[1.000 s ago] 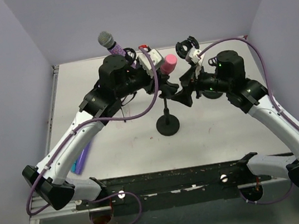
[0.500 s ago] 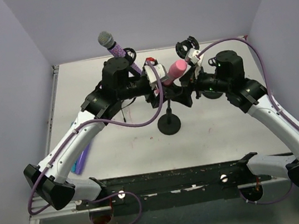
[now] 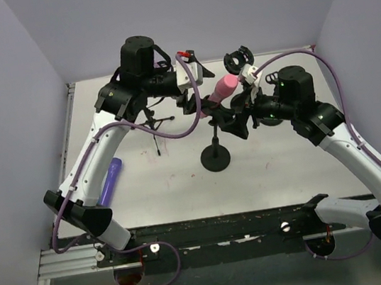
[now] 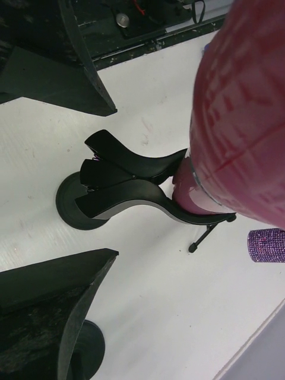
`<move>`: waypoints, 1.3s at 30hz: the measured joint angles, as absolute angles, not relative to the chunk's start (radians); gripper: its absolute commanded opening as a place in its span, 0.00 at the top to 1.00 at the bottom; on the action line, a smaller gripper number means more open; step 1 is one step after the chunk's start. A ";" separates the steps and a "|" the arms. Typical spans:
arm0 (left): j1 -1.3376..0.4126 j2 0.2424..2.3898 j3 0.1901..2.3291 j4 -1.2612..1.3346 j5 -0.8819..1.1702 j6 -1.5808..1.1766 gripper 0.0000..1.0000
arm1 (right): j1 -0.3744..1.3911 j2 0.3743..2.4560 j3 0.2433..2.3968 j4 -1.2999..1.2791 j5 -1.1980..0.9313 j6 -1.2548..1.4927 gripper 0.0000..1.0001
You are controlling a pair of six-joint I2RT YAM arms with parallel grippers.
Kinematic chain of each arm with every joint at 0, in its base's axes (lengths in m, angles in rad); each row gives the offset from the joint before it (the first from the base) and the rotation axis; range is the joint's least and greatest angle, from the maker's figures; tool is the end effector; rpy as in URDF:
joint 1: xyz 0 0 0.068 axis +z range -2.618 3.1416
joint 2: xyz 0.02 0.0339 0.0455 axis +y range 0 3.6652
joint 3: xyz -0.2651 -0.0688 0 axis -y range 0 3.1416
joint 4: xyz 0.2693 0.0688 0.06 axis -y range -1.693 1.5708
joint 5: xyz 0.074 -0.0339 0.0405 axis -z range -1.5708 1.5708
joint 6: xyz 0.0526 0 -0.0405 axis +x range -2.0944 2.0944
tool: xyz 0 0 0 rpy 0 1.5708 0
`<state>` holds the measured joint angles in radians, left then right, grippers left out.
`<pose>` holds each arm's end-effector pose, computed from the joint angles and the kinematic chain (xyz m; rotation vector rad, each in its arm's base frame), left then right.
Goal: Remove the microphone from the stand
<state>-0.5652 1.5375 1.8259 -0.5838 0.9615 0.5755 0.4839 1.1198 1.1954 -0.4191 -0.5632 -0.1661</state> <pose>0.2741 -0.2249 0.4823 1.4716 1.0767 -0.8806 0.2348 0.1551 0.3924 -0.9689 1.6688 0.7508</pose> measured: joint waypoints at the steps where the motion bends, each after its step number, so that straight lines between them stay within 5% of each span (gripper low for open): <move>1: -0.565 1.563 1.879 -0.626 0.979 0.604 0.24 | 0.484 1.119 1.196 -0.422 -0.563 -0.168 0.00; 9: -0.581 1.682 2.027 -0.870 1.060 0.740 0.37 | 0.482 1.119 1.214 -0.487 -0.563 -0.193 0.00; 21: -0.593 1.611 1.840 -0.652 1.036 0.521 1.00 | 0.469 1.085 1.222 -0.523 -0.551 -0.202 0.00; 28: -0.657 1.492 1.745 -0.624 0.804 0.318 0.98 | 0.464 1.037 1.222 -0.505 -0.559 -0.212 0.00; 33: -0.658 1.400 1.638 -0.567 0.744 0.256 0.54 | 0.463 1.041 1.214 -0.474 -0.652 -0.259 0.00; 39: -0.657 1.353 1.565 -0.532 0.757 0.229 0.26 | 0.463 1.082 1.213 -0.463 -0.764 -0.344 0.00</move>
